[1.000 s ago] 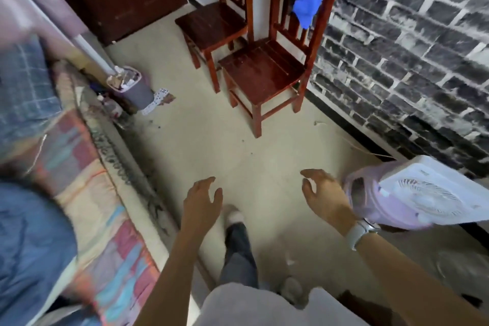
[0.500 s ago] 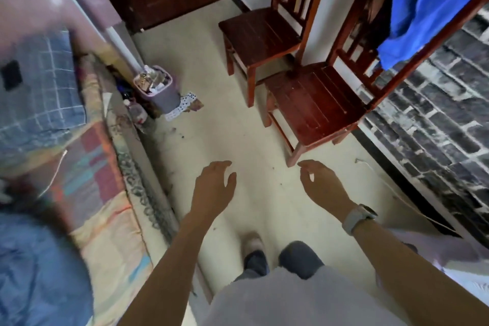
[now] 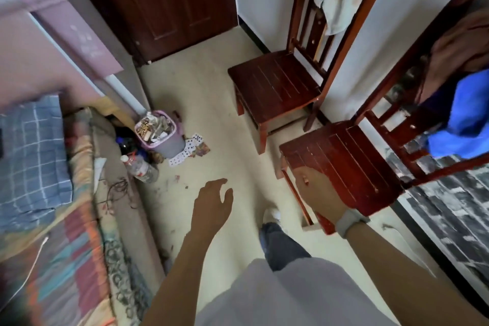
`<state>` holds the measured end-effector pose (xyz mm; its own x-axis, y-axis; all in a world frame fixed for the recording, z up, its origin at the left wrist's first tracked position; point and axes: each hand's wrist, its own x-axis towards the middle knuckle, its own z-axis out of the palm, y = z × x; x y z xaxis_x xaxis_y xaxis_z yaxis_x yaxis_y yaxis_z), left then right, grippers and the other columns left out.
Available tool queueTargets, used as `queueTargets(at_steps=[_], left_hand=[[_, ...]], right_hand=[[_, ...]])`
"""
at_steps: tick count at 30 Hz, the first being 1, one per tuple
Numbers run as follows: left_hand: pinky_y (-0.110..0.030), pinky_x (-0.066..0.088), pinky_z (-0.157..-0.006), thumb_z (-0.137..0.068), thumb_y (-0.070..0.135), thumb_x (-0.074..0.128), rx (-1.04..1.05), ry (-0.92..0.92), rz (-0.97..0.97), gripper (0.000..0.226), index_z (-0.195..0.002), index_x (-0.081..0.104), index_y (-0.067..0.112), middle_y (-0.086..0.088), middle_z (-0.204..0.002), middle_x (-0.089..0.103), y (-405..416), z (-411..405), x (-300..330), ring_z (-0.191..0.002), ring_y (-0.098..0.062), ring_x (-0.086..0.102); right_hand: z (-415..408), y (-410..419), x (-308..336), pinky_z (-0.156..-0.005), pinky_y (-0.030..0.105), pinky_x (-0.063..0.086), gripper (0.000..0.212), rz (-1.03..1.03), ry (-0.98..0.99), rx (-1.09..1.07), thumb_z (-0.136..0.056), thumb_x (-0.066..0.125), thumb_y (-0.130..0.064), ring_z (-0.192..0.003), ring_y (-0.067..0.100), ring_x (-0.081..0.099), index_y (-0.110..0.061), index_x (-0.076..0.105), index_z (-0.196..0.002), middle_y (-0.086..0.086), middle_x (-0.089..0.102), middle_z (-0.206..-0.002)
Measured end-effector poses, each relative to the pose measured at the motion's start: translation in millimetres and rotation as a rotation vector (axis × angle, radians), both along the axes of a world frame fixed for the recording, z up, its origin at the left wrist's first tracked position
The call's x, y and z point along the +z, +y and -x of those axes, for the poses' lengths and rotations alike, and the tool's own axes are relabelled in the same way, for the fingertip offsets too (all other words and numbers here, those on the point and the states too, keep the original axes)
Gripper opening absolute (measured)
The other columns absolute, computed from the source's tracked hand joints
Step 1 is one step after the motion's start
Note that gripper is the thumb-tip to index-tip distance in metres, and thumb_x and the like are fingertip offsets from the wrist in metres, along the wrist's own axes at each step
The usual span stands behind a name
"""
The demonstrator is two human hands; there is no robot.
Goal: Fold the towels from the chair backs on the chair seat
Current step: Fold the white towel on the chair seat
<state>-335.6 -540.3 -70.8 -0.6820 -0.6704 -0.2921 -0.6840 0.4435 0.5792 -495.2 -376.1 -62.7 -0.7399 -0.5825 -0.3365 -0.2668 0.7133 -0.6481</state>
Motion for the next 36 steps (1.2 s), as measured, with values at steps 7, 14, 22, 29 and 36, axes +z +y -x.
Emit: queueTargets(at_steps=[7, 14, 22, 29, 36], left_hand=[[-0.033, 0.034, -0.103, -0.092, 0.022, 0.05, 0.01, 0.052, 0.046, 0.033, -0.124, 0.053, 0.014, -0.004, -0.13, 0.054, -90.7, 136.8, 24.4, -0.122, -0.022, 0.048], [-0.034, 0.035, -0.104, -0.092, 0.021, 0.048, -0.021, -0.008, -0.058, 0.035, -0.126, 0.051, 0.015, -0.005, -0.132, 0.052, -165.2, 230.9, 8.2, -0.12, -0.023, 0.048], [-0.034, 0.038, -0.102, -0.094, 0.021, 0.045, -0.377, -0.002, -0.11, 0.035, -0.128, 0.05, 0.013, -0.006, -0.131, 0.051, -289.9, 425.0, 0.9, -0.12, -0.021, 0.047], [-0.027, 0.036, -0.103, -0.095, 0.026, 0.043, -0.785, 0.093, -0.107, 0.035, -0.127, 0.05, 0.017, -0.002, -0.129, 0.053, -338.1, 602.9, 27.7, -0.12, -0.015, 0.048], [-0.029, 0.044, -0.089, -0.087, 0.024, 0.059, -1.018, 0.597, 0.047, 0.037, -0.122, 0.054, 0.01, -0.009, -0.115, 0.058, -280.5, 726.2, 64.1, -0.108, -0.022, 0.053]], right_hand=[[130.6, -99.9, 15.1, -0.094, 0.037, 0.042, 0.026, 0.012, 0.007, 0.006, -0.092, 0.041, -0.007, -0.106, 0.034, 0.057, 0.001, 0.059, -0.11, 0.019, 0.063, -0.113], [224.2, -170.1, 12.1, -0.095, 0.035, 0.042, 0.03, 0.002, -0.066, -0.078, -0.095, 0.038, -0.014, -0.11, 0.029, 0.055, -0.007, 0.056, -0.118, 0.013, 0.06, -0.118], [343.1, -254.6, -0.9, -0.091, 0.031, 0.044, 0.03, -0.027, -0.036, -0.385, -0.095, 0.039, -0.014, -0.11, 0.024, 0.057, -0.009, 0.057, -0.119, 0.008, 0.06, -0.123], [437.7, -304.6, 35.1, -0.071, 0.026, 0.044, 0.028, 0.01, 0.098, -0.823, -0.094, 0.042, -0.013, -0.091, 0.027, 0.063, -0.011, 0.058, -0.116, 0.009, 0.067, -0.105], [524.7, -278.9, 94.2, -0.076, 0.039, 0.049, 0.03, -0.011, 0.621, -1.252, -0.088, 0.055, -0.022, -0.097, 0.024, 0.054, -0.009, 0.055, -0.115, 0.008, 0.055, -0.106]])
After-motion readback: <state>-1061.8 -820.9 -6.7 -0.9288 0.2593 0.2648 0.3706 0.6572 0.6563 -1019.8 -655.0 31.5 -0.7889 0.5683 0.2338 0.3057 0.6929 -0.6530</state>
